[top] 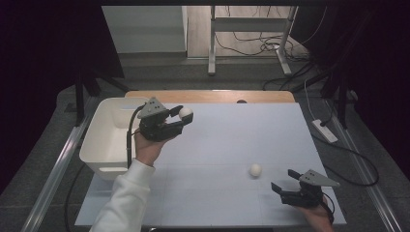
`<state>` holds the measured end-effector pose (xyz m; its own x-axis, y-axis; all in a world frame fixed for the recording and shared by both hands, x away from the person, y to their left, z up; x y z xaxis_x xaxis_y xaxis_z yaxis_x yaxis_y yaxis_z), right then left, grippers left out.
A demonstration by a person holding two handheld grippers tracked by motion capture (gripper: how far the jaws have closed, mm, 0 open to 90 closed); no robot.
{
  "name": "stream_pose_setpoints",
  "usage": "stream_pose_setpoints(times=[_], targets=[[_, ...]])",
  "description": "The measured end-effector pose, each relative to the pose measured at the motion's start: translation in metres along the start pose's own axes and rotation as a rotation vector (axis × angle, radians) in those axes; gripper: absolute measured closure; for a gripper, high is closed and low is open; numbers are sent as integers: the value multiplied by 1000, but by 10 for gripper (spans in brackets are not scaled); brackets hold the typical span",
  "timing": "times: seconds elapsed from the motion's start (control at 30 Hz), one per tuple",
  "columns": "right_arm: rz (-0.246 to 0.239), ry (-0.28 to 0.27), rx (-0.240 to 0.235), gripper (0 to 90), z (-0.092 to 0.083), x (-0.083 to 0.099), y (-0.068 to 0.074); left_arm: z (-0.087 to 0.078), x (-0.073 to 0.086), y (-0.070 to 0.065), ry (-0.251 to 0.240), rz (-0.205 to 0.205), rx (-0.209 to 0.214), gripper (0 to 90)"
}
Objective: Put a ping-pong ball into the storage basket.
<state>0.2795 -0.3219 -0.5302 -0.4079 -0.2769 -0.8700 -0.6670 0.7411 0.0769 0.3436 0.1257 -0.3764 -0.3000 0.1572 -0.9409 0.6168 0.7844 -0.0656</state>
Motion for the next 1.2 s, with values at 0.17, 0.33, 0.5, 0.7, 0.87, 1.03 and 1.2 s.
stream_pose_setpoints(times=[0.17,0.33,0.5,0.7,0.87,1.03,1.2], targets=[[0,0,0,130,0,0,0,-4,1,5,-1,-4,-14,509],[-2,3,-1,130,0,0,0,-8,1,9,-1,-8,-25,509],[-1,2,0,130,0,0,0,-10,1,14,-6,-21,-37,509],[0,1,0,130,0,0,0,-13,2,19,-5,-25,-57,509],[-1,3,0,130,0,0,0,-17,3,23,-1,-23,-75,509],[-3,2,0,130,0,0,0,-20,4,27,0,-25,-88,509],[-3,2,0,130,0,0,0,-24,5,32,4,-28,-102,509]])
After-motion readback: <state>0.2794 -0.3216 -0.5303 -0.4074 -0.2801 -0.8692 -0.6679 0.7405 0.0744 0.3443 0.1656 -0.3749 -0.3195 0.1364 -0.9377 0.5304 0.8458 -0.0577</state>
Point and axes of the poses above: each handheld gripper's, and its own axes: z roughly forward along the jaws, x roughly out of its underside, y roughly to its left, the point moved 2 cm from there along z, roughly forward along the jaws, and after that the axes turned 4 degrees about -x, right-handed, at the moved point
